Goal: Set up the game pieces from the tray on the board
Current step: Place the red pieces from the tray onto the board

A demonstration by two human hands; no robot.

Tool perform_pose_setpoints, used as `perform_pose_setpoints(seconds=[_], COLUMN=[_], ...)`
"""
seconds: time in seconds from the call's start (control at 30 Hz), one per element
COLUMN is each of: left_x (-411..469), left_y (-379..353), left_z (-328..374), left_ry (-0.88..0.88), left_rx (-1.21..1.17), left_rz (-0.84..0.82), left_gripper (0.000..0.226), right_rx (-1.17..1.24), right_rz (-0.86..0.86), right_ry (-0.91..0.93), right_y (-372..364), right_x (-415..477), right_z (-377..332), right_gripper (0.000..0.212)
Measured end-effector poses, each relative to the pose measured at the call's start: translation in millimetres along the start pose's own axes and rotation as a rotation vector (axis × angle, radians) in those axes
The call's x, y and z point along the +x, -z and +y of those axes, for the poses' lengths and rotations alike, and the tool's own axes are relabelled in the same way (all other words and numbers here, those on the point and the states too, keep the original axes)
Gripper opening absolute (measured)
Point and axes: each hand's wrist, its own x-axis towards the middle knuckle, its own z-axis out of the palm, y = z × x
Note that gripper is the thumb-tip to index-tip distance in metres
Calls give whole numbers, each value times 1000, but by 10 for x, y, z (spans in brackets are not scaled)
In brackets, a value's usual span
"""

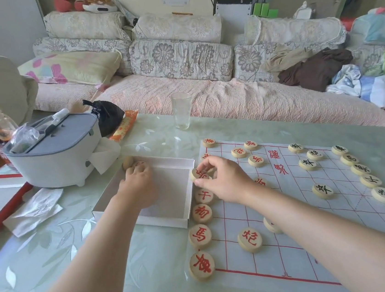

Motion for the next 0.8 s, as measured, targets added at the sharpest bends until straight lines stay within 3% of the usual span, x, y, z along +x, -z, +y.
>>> perform_pose_setpoints(seconds=[0.1, 0.2, 0.33, 0.53, 0.7, 0.8], left_x=[45, 114, 96, -185, -536, -734], left_y=[37, -28, -80, 76, 198, 139], left_z=[81, 177, 294, 528, 1030, 1264], left_ry=[-21, -51, -49, -35, -208, -304], left_rx=[86, 127, 184, -44, -373, -486], left_rz=[127, 55, 37, 176, 115, 60], left_gripper=[42, 11, 20, 30, 45, 43], right_rx=[-6, -25, -54, -92, -116, -112], right_rz=[-19, -12, -17, -42, -147, -186], right_ry=[-4, -19, -38, -53, -62, -97], right_y=[184, 357, 562, 776, 914, 962], right_x=[-103, -256, -503, -891, -1244, -1409], right_z=[100, 200, 296, 359, 393, 394], right_gripper=[23, 21, 20, 23, 28, 31])
